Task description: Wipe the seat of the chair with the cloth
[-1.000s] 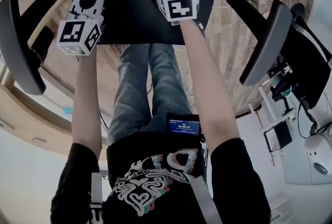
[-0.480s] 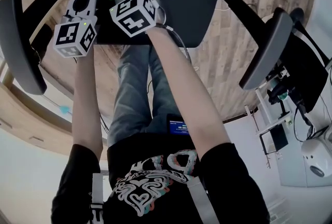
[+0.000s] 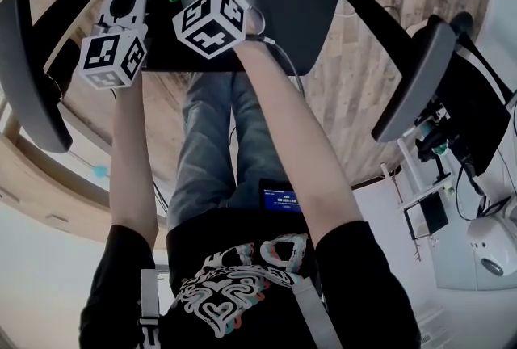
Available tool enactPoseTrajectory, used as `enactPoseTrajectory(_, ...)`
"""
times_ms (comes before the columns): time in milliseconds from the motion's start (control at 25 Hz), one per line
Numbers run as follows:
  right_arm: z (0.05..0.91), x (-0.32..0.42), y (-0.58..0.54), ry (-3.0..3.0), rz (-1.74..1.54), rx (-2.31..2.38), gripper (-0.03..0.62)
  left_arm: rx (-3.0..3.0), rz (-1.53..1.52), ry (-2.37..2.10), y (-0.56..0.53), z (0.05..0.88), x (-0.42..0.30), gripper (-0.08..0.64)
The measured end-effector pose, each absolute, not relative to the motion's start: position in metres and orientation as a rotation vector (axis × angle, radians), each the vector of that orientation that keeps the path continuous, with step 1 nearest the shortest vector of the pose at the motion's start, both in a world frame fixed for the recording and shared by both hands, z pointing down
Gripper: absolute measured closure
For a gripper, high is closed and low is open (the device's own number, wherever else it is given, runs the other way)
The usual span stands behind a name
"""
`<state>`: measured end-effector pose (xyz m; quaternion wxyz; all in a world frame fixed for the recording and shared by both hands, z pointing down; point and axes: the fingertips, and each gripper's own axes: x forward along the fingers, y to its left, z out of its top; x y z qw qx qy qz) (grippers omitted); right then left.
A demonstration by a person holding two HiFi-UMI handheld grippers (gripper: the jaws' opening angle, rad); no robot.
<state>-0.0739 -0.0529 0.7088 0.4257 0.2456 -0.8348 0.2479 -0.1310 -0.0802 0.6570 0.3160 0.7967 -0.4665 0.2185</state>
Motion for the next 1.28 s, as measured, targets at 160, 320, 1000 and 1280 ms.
enactPoseTrajectory(160, 0.711, -0.058, -0.064, -2.055, 0.547, 0.632, 0.493, 2.102, 0.59, -1.216, -0.079, 0.658, -0.129, 0.56)
enactPoseTrajectory(320, 0.717, -0.026, -0.082, -1.995, 0.547, 0.707, 0.492, 2.117, 0.593, -1.201, -0.079, 0.656, -0.126, 0.559)
enactPoseTrajectory(1000, 0.715, 0.131, -0.158, -1.774, 0.501, 1.027, 0.493, 2.129, 0.585, -1.183, -0.083, 0.656, -0.127, 0.558)
enactPoseTrajectory(1280, 0.707, 0.177, -0.169, -1.702, 0.522, 1.186, 0.492, 2.126, 0.594, -1.174, -0.082, 0.658, -0.126, 0.558)
